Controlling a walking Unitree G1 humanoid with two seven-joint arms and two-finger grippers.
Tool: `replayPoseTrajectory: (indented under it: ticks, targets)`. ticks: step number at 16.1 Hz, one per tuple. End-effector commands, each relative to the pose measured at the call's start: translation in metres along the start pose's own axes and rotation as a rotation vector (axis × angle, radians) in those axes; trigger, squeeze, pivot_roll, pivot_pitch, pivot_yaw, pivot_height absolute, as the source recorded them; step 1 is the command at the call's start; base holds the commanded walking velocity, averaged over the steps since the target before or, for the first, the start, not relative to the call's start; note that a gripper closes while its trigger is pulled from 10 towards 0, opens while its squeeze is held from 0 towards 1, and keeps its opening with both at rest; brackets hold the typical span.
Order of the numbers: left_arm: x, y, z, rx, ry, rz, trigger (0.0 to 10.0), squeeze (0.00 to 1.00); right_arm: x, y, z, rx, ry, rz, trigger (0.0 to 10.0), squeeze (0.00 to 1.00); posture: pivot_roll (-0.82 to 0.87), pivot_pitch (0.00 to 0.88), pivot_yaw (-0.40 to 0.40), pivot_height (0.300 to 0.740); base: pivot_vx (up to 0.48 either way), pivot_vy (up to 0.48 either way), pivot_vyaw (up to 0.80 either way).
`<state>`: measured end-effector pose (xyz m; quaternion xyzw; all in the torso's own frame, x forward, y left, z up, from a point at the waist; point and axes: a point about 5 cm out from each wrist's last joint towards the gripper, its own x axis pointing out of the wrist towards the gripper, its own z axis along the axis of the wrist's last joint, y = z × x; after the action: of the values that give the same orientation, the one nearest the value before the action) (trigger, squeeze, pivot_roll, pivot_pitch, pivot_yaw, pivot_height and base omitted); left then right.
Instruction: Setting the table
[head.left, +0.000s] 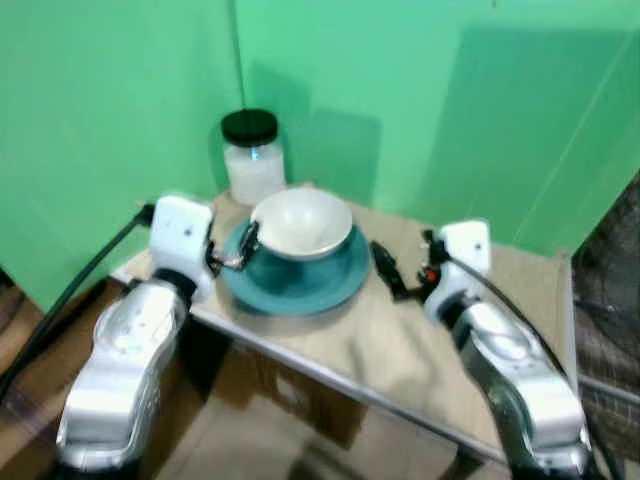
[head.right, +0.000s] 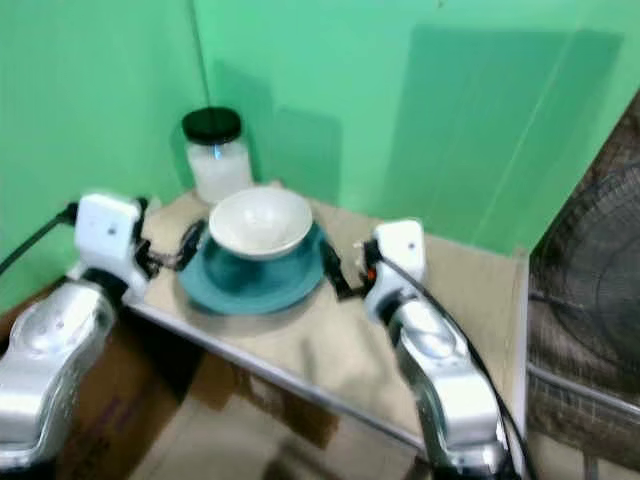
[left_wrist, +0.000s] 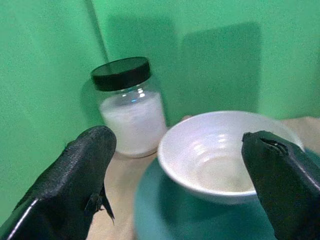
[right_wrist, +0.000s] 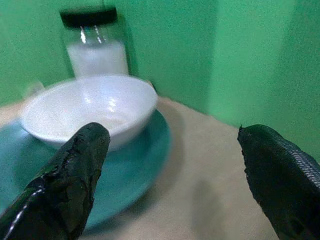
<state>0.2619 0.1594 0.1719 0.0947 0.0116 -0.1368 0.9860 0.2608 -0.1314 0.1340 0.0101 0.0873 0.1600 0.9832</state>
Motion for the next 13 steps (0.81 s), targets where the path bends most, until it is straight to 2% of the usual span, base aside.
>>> replayPoseTrajectory:
  ticks: [1,3,5,10,11,12,13]
  targets:
    - [-0.003,0.008,0.001,0.021,0.002,0.027,10.0,0.00,0.003,0.010,0.008,-0.001,-0.035,0.052,10.0,0.00,0.14,0.000,0.017,0.740,0.375,0.000,0.80]
    - [-0.003,0.008,0.002,0.024,0.001,0.025,10.0,0.00,0.003,0.012,0.009,-0.007,-0.037,0.076,10.0,0.00,0.14,0.000,0.015,0.740,0.373,0.000,0.80]
    - [-0.004,0.007,0.001,0.028,0.005,0.008,10.0,0.00,0.002,0.008,0.012,0.008,-0.056,0.083,10.0,0.00,0.14,0.000,0.015,0.740,0.349,0.000,0.00]
    - [-0.008,0.003,-0.003,0.042,0.031,-0.093,10.0,0.00,0.000,0.002,0.026,-0.081,-0.092,0.184,10.0,0.00,0.13,0.000,0.020,0.740,0.000,0.000,0.00]
    - [-0.012,0.004,-0.006,0.058,0.049,-0.164,10.0,0.00,0.002,0.000,0.031,-0.155,-0.070,0.256,10.0,0.16,0.13,0.000,0.022,0.740,0.000,0.000,0.00]
    - [-0.012,0.004,-0.006,0.058,0.049,-0.164,10.0,0.00,0.002,0.000,0.031,-0.155,-0.070,0.256,10.0,0.16,0.13,0.000,0.022,0.740,0.000,0.000,0.00]
    - [-0.014,0.004,-0.006,0.067,0.062,-0.221,10.0,0.00,0.005,-0.007,0.035,-0.189,-0.047,0.269,10.0,1.00,0.13,0.000,0.019,0.740,0.000,0.000,0.00]
